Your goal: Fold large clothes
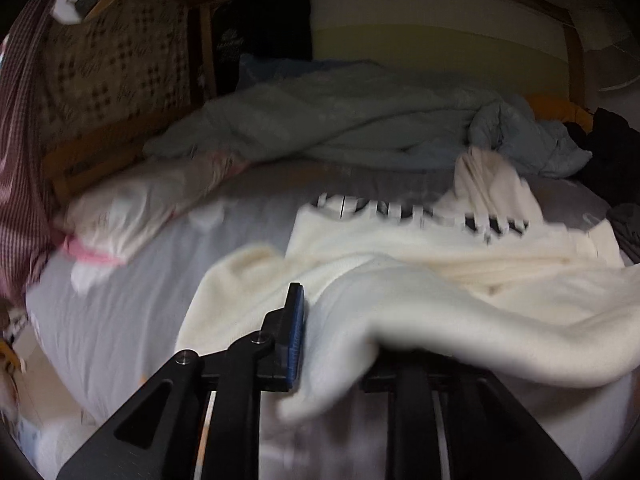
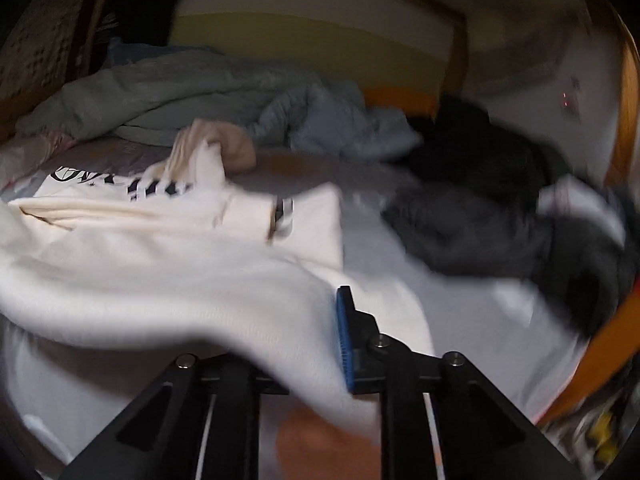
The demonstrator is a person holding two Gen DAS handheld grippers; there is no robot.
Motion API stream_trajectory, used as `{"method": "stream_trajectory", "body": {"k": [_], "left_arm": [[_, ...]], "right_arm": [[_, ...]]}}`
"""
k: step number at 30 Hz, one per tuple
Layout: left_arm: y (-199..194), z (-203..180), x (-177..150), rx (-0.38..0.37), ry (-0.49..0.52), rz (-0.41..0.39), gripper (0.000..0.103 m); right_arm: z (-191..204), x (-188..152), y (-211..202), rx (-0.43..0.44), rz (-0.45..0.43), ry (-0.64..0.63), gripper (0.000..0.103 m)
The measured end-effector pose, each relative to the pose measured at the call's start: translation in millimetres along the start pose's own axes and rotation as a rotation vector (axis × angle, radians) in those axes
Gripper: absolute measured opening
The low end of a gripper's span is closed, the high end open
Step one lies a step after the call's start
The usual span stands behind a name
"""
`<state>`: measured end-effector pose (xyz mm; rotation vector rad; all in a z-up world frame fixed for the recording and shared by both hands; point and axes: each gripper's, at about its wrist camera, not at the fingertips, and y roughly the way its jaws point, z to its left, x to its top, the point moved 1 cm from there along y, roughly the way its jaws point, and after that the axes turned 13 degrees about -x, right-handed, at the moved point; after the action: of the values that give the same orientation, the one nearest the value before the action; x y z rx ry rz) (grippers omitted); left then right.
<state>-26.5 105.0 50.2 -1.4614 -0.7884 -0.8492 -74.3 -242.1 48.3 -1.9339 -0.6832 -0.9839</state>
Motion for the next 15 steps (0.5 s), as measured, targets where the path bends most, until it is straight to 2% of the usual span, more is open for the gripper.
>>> {"method": "stream_trajectory", "body": {"k": [2,6,11,13,15], "left_arm": [[14.1,-0.5,25.1,-0.001,0.015,0.006,0.022],[67.5,-2.2,74.4,0.009,0.055,0.045,0.022],[142.6,-1.7,103.3,-0.006,0.088,0.112,0.028],[168.2,-1.6,102.5,-0.014,0.123,0.161,0.038],[183.0,3.4,93.2,-0.010,0.128,0.189,0.047]], "right_arm": [[2.2,29.1,8.2,0.005,-0.035,-0.014,0.016],[6.8,90.8,47.4,0.041,-0.018,0.011,0.016],[36.2,127.9,125.9,0.038,0.047,-0.049,0.017],[50.0,129.4,160.7,0.053,0.091,-0.069,0.021],[59.8,127.7,185.5,0.040,0.113,-0.094,0.040]]}}
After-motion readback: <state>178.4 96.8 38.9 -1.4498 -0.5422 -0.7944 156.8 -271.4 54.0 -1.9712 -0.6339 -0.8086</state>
